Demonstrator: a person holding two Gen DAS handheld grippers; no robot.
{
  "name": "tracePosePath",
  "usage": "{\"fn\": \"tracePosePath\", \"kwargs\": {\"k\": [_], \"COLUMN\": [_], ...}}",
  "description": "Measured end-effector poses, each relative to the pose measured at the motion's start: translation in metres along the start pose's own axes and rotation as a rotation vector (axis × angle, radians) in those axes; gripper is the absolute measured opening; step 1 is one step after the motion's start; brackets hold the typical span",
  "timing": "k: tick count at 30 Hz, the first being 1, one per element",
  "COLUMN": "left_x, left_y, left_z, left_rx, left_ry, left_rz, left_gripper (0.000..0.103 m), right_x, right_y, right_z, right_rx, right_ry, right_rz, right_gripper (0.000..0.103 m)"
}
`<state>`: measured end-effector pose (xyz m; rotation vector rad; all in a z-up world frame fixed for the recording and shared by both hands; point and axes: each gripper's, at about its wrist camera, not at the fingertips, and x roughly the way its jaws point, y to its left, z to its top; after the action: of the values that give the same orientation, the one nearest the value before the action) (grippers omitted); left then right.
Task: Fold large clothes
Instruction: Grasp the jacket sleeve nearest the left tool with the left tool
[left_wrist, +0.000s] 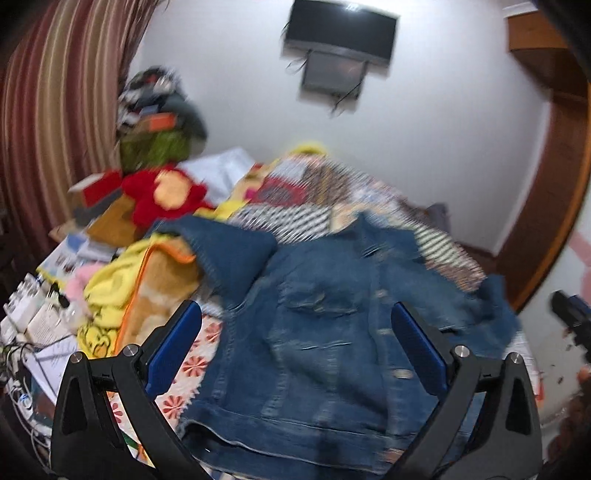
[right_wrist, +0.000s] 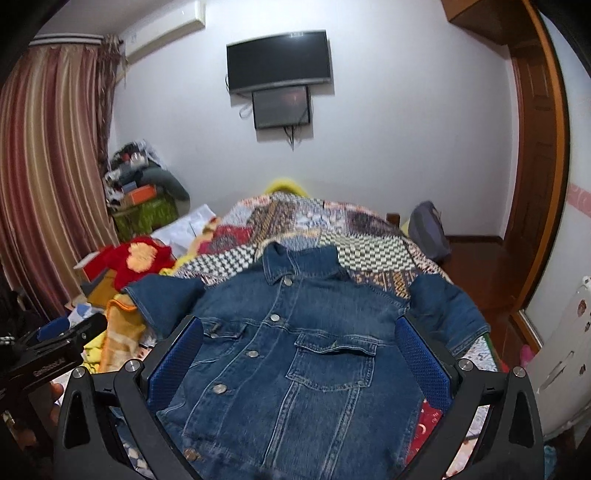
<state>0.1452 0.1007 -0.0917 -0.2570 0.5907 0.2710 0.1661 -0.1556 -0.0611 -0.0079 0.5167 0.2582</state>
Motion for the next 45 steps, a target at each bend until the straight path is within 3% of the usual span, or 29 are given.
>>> {"fn": "tracePosePath", "kwargs": {"k": [4,9,15,22,26,31,33,39,41,45], "left_x": [0.05,0.091,0.149,0.227,0.252,0.275,0.283,0.291,0.281,0.256], "left_y": [0.036,0.074,0.104,0.145,0.156,0.166,0.168,0.157,0.146,0.111], "left_z": [0.005,0.028,0.064,0.082,0.079,0.078,0.079,0.092,0.098,0.113], "left_rx": [-0.03,-0.068,-0.01,-0.161,-0.231,-0.261,-0.258,-0.106,-0.062,0.047], "left_ry": [0.08,0.106,0.164,0.383,0.445,0.468,0.47,0.412,0.364,0.265], "left_rz": [0.048,0.062,0.137,-0.001,-0.049,-0.034,-0.013,0.132,0.152,0.125], "left_gripper": [0.103,0.103,0.103,0.103,0.09,0.074,0.057,0.018,0.016,0.011], "right_x": [0.043,0.099,0.172,0.251,0.279,0.289,0.288,0.288,0.287,0.281], "right_y": [-0.001,0.005,0.018,0.024,0.021,0.02,0.021,0.025,0.026,0.024], "right_z": [0.012,0.035,0.056,0.041,0.023,0.017,0.018,0.019,0.018,0.019], "right_rx": [-0.013,-0.061,-0.138,-0.111,-0.07,-0.082,-0.095,-0.143,-0.153,-0.173], "right_ry": [0.045,0.104,0.213,0.409,0.502,0.514,0.51,0.494,0.505,0.493], "right_rz": [-0.008,0.026,0.073,0.137,0.163,0.164,0.165,0.149,0.152,0.144], "right_gripper": [0.103,0.103,0.103,0.103,0.103,0.103,0.103,0.103,0.103,0.103]}}
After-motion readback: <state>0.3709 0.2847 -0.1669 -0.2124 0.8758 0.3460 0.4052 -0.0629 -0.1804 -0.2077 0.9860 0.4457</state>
